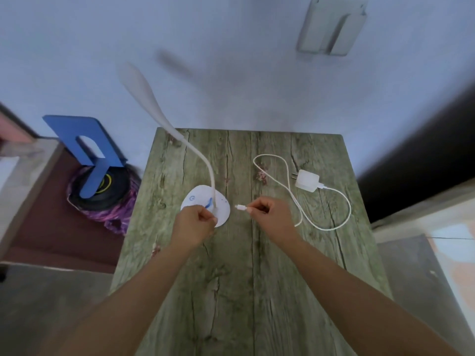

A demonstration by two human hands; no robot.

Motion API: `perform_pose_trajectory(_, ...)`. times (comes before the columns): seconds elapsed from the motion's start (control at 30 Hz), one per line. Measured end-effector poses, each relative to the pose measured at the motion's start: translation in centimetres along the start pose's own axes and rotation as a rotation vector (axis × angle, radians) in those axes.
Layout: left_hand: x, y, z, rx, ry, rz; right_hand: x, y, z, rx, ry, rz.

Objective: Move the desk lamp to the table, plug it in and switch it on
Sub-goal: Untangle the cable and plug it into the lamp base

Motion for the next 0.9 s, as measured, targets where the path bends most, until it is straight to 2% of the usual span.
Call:
perform_pose_trajectory(0.13,-0.9,-0.8,-0.6,-0.013,0.079,0.062,0.2,1.6,0.3,0.005,0.012,0.018)
perform_pose_trajectory(0.23,-1.8,-0.3,-0.6,-0.063,0.209,-0.034,0.3,2.4,0.7,0.014,0.028,0.031)
perform_pose_trajectory(0.3,-2.1,0.2,-0.7,0.001,0.228,-0.106,0.3,2.6,1.0,0.018,0.042,0.042)
perform_pose_trajectory(0.4,-2.7,1.0,-1.1,-0.087,0.235,-0.171,0.4,2.8,1.3,0.026,0.043,0.062)
perform_pose_trajectory(0.43,-2.7,1.2,-1.1,-0.037,0.228,-0.172,0.5,2.8,1.3,0.025,0.033,0.072)
perform_pose_trajectory(0.53,-2.7,1.4,-1.4,0.349,0.162,-0.116,0.8,2.7,1.2,0.028,0.009,0.097)
perform_pose_trajectory(0.57,-2.7,1.3,-1.5,0.385,0.161,-0.099,0.8,2.7,1.2,0.026,0.005,0.100)
perform_pose_trajectory(0.73,-3.6,0.6,-1.3,0.288,0.224,-0.068,0.9,2.7,0.9,0.028,-0.016,0.128)
perform_pose_trajectory(0.9,-4.2,0.1,-1.5,0.418,0.155,0.011,0.8,3.0,0.0,-0.025,-0.051,0.154)
Point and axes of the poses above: each hand's wrist, its own x-axis away from the middle knuckle, its own y-axis out of the palm, z = x × y, the point moved 3 cm from there along -x, towards the middle knuckle, and after that the axes turned 11 degrees about y, right-handed, at the moved point
